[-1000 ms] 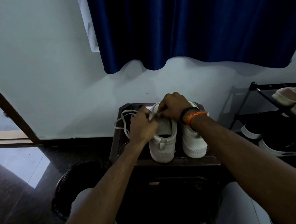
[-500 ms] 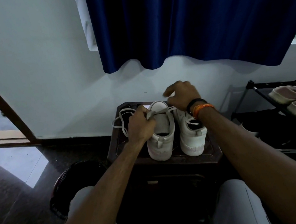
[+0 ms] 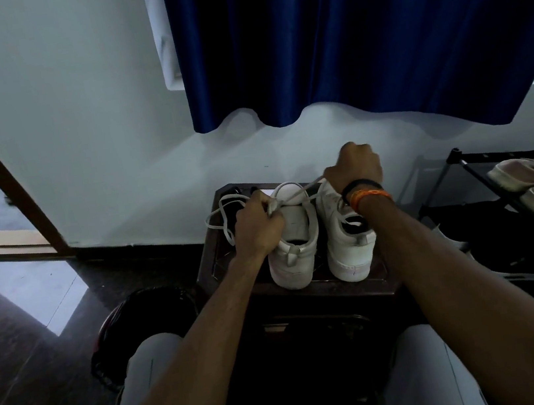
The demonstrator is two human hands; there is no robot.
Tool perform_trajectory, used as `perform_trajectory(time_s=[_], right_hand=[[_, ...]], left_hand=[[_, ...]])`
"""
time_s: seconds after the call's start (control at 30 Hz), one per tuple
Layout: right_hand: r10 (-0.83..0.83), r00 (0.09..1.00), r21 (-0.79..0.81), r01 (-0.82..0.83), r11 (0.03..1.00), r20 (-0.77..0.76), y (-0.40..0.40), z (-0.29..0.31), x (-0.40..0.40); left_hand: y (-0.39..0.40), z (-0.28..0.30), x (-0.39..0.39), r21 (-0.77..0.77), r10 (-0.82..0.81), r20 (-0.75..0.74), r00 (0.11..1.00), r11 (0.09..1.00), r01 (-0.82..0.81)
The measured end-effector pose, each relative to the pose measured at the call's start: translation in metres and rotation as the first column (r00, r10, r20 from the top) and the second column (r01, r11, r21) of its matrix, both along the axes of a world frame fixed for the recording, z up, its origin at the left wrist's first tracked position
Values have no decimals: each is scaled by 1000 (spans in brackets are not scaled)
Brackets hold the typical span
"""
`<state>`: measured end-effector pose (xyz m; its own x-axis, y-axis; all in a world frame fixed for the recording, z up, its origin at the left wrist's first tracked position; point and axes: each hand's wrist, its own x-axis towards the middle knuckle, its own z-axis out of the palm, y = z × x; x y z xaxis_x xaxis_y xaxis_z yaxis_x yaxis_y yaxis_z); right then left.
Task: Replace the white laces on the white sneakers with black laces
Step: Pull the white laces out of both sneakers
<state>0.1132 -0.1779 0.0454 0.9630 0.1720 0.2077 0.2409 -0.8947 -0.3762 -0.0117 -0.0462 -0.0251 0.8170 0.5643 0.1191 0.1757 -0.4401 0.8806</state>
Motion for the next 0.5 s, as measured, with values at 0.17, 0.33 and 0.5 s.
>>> perform_trajectory(time_s=[0.17,0.33,0.5], right_hand=[[0,997,-44,3,999,72,-13,6,1],[374,909,-90,-395,914,-185,25,-5,-13],[380,902,-149,-412,899,-202,39,-24,-14]], left_hand=[[-3,-1,0,-10,16,7,1000,1000,-16],[-3,3,-2,37,-37,32,999,999,36],[0,-2,-2,39,-48,47,998,998,46]])
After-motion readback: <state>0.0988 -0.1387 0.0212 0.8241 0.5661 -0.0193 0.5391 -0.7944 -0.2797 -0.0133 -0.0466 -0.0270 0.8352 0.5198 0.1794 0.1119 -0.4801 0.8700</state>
